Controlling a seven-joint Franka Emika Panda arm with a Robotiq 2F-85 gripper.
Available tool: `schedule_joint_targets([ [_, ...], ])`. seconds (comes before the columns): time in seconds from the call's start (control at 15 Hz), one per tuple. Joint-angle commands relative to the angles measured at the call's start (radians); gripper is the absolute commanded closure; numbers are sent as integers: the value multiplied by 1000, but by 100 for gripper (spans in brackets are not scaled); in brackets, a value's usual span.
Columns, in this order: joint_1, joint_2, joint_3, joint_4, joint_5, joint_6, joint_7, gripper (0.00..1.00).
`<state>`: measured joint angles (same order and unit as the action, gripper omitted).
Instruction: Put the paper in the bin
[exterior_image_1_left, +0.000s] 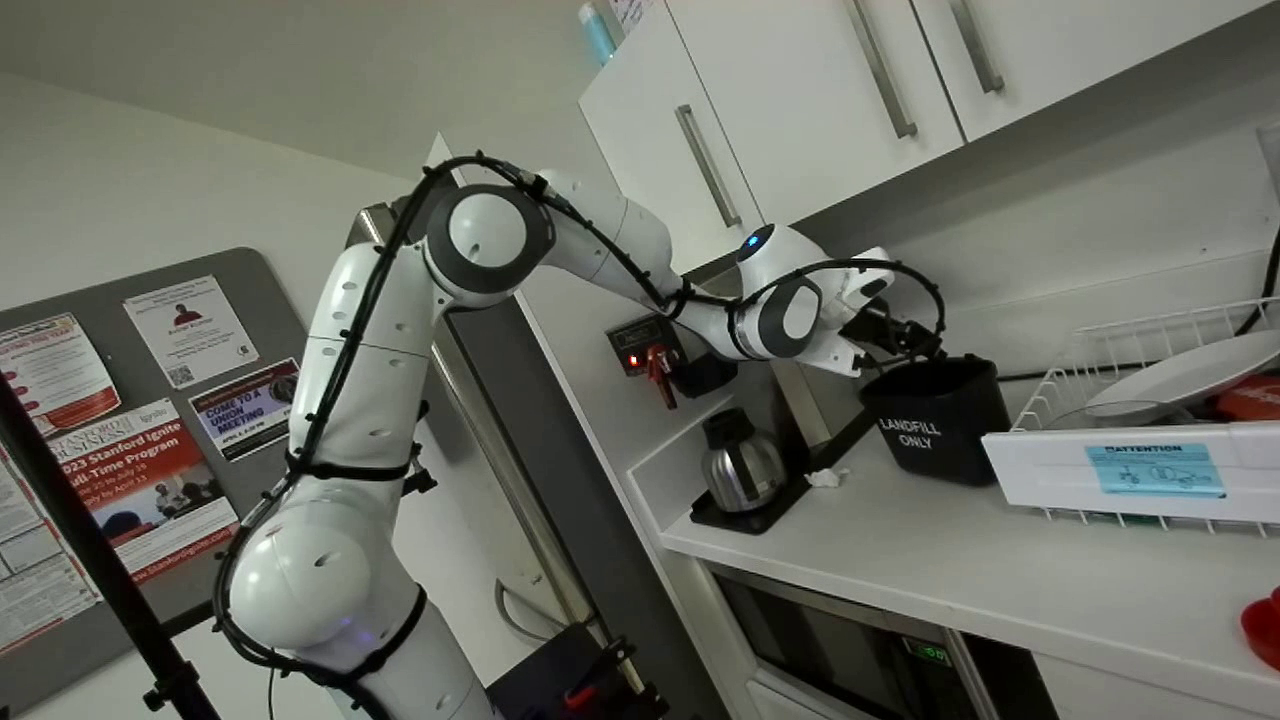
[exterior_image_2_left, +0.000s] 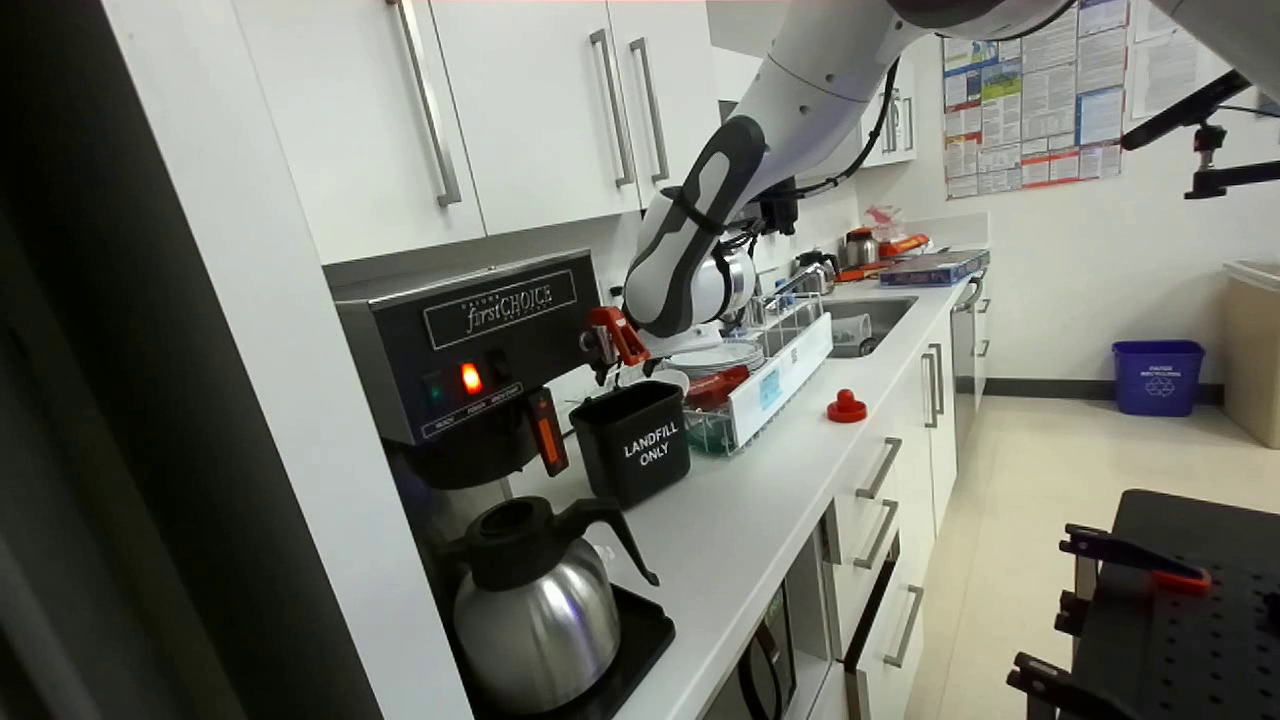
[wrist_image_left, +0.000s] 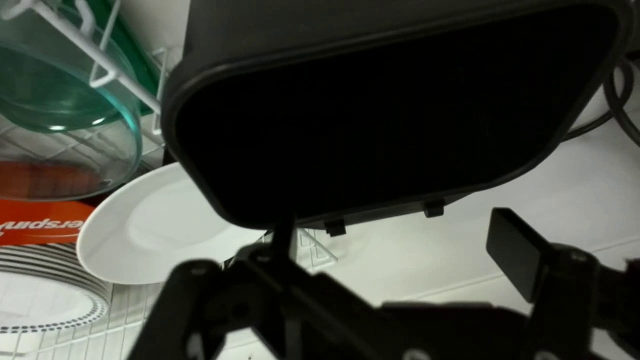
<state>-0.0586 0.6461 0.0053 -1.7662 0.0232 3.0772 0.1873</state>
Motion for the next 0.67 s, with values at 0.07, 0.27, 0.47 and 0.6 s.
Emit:
schedule_joint_targets([
  [0.07, -48, -100, 60, -78, 52, -82, -70, 0],
  [0.27, -32, -174, 24, -149, 54, -86, -60, 0],
  [0.47, -47, -270, 25, -234, 51, -160, -88, 0],
  [0.6, -56, -342, 23, -292, 51, -207, -119, 0],
])
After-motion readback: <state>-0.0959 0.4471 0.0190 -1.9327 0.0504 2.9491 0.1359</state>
